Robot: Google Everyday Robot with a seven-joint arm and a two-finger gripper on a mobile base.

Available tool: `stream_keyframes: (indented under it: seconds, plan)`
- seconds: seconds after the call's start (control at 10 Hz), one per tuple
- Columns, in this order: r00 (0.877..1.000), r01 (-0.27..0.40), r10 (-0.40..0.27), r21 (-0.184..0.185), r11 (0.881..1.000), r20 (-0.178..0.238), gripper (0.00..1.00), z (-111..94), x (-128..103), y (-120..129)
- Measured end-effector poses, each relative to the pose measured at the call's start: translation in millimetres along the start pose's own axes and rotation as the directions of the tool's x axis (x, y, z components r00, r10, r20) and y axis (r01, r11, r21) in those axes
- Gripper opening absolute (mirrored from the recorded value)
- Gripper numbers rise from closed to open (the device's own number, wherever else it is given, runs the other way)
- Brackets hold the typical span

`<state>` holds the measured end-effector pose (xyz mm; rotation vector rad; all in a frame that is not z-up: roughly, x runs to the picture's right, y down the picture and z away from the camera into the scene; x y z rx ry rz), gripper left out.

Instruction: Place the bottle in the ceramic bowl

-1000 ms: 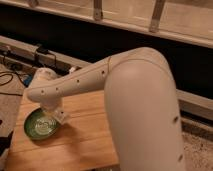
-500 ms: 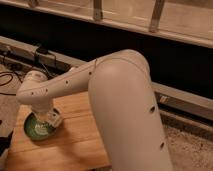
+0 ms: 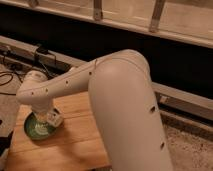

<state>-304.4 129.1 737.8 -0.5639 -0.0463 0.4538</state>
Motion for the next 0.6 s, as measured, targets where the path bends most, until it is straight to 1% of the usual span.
stream_keyframes:
  seconds: [0.1,0.6]
  plan:
    - [1.0,0.001,-0.001,0.0,1.0,0.0,0.79,0.1,-0.2,0.2]
    - [1.0,0.002,-0.002,0.0,1.0,0.0,0.8,0.0,-0.7,0.8]
